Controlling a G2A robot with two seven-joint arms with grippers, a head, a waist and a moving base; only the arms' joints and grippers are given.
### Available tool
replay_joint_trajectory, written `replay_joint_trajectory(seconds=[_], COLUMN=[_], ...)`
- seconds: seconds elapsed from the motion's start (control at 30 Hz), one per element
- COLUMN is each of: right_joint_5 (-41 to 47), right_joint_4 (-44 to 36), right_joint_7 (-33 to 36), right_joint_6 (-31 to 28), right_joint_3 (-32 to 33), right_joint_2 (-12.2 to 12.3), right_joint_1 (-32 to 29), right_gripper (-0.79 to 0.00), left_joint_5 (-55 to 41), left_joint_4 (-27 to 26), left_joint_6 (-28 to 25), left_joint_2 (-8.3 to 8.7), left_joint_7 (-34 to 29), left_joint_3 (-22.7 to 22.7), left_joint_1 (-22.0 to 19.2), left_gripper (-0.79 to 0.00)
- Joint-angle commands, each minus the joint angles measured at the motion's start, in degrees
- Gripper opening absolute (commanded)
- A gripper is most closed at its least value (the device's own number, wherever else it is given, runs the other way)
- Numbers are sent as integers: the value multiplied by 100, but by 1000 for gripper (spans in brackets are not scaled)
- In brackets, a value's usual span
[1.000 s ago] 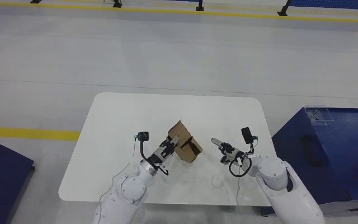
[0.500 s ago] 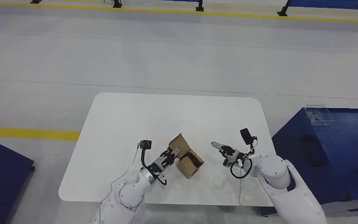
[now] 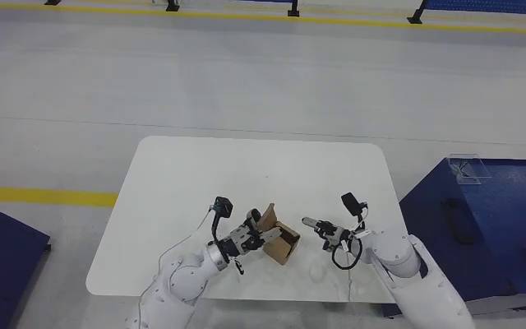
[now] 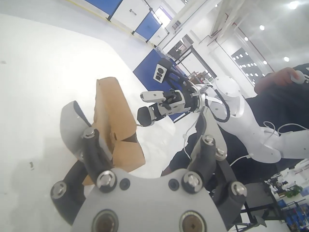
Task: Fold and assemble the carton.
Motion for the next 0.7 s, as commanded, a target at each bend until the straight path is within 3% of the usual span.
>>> replay_joint_trajectory(seconds=[0.0, 0.33, 0.67], right_joint_5=[-104, -247, -324], right_joint_4=[21, 492, 736], right_joint_7=[80, 721, 523], right_joint_6=[-9, 72, 46], right_joint_3=[-107, -509, -621], right_joint_2=[-6, -47, -89], right_joint_1=[37, 428, 588], right_gripper=[0, 0, 0], left_joint_5=[25, -138, -79], left_joint_4=[-15, 127, 34], left_joint_6=[-15, 191, 370], left_joint_2=[13, 1, 12], left_joint_7=[-91, -712, -1511], left_joint_3=[-7, 217, 502], left_joint_1=[-51, -498, -758], left_gripper=[0, 0, 0])
